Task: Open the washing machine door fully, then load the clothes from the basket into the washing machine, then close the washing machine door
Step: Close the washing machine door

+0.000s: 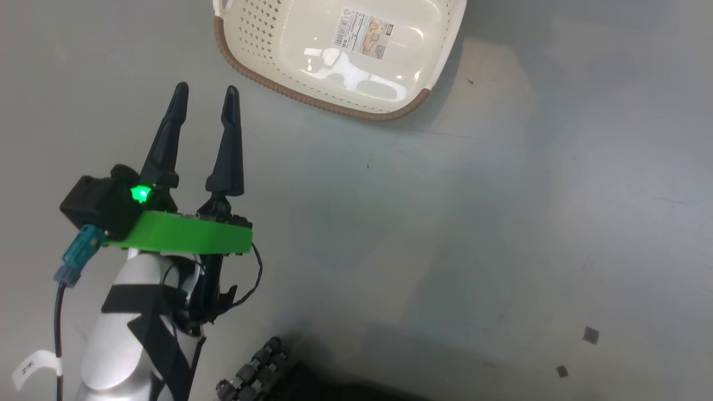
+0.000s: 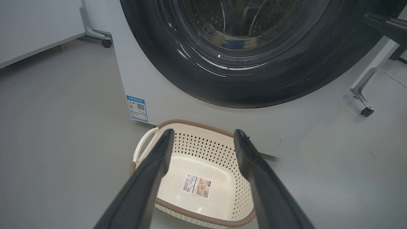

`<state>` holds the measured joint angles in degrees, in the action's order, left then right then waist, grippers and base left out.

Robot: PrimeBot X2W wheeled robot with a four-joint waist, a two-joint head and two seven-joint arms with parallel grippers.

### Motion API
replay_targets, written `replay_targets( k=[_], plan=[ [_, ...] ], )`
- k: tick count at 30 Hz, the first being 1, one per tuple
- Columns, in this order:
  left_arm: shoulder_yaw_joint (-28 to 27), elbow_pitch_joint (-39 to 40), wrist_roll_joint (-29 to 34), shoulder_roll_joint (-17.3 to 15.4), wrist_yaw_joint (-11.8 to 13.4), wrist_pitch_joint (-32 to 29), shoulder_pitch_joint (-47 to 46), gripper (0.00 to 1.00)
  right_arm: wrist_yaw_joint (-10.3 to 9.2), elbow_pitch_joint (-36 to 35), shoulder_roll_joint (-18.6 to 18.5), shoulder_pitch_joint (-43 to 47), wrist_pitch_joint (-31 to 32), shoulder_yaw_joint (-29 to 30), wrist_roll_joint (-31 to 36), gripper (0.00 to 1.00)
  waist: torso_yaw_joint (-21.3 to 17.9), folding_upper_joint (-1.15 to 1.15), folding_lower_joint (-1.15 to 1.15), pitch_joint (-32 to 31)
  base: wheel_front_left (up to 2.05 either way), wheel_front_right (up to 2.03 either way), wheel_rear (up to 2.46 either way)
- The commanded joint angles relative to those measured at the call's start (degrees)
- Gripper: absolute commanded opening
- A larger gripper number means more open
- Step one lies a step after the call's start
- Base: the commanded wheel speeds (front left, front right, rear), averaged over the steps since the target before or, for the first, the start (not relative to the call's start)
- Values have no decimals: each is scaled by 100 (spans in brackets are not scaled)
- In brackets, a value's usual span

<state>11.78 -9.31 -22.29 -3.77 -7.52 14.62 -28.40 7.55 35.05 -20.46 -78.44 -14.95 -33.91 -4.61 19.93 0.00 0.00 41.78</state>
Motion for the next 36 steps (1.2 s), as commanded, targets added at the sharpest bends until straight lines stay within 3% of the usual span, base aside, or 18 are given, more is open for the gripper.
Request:
replay_targets(
  k=[1,25,36],
  plan=[
    [-171,150,-44,-145,3,38,0,100,-6,-62,-22,-165,-5,97,-44,0,24,0,0,13,0,0,0],
    [-189,72,-53,-59,3,38,16,100,-6,413,144,-432,-5,792,465,0,74,0,0,-46,0,0,0],
    [-270,-8,19,-152,3,38,237,100,-6,-90,396,825,-5,1123,244,0,-255,0,0,-781,0,0,0]
  ],
)
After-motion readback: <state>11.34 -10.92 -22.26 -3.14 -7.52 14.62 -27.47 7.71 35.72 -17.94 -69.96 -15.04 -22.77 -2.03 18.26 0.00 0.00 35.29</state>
